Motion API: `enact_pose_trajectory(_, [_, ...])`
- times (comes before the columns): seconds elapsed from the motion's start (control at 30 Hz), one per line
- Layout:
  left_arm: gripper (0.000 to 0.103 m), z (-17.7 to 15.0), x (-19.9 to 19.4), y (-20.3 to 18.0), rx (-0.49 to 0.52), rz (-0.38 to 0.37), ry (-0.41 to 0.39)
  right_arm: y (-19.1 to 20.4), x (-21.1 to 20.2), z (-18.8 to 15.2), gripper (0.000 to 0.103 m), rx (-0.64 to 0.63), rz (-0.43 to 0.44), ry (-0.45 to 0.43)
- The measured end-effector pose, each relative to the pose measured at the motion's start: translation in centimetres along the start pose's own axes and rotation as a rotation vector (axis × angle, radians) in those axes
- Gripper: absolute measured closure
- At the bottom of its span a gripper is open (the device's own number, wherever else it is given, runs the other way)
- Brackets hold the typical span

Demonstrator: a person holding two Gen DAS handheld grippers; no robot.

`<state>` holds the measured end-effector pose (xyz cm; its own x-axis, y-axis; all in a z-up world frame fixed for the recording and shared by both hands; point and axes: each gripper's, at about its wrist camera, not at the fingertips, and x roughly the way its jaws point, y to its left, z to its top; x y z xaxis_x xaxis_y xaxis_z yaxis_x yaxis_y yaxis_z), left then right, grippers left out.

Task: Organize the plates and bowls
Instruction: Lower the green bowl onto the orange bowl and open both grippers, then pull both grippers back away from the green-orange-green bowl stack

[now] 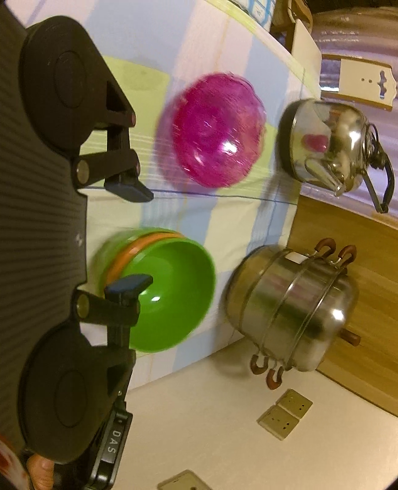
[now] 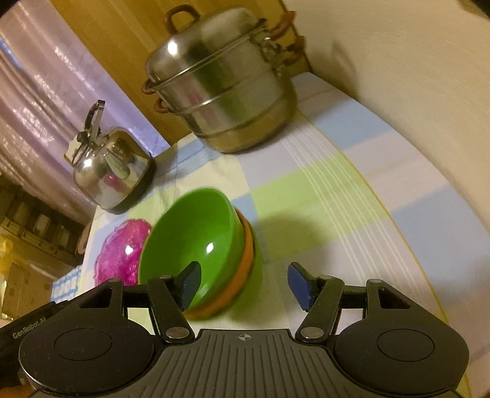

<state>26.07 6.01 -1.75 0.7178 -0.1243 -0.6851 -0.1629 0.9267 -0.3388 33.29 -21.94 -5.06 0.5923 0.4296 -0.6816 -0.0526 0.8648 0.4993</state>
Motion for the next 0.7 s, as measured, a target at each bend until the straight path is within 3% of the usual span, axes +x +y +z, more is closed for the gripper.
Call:
enact_pose_trajectory(0.23, [0.042,-4.7,-3.5,0.0,0.013,0.030,0.037,0.0,-4.4,-5.0,0.031,-0.036,-0.056,-0.002])
enact_pose_trajectory(0.43, [0.021,-7.9,-6.1,-0.9,0.037,0.063,0.057,-0.5,-8.0,-8.2,0.026,-0.033,-0.093,-0.012])
enact_pose_trajectory(0.7, [0.016,-10.2,-8.3,-2.0,0.085,0.123,0.045,-0.5,-10.9,-10.4,0.025,-0.065,-0.114,-0.007])
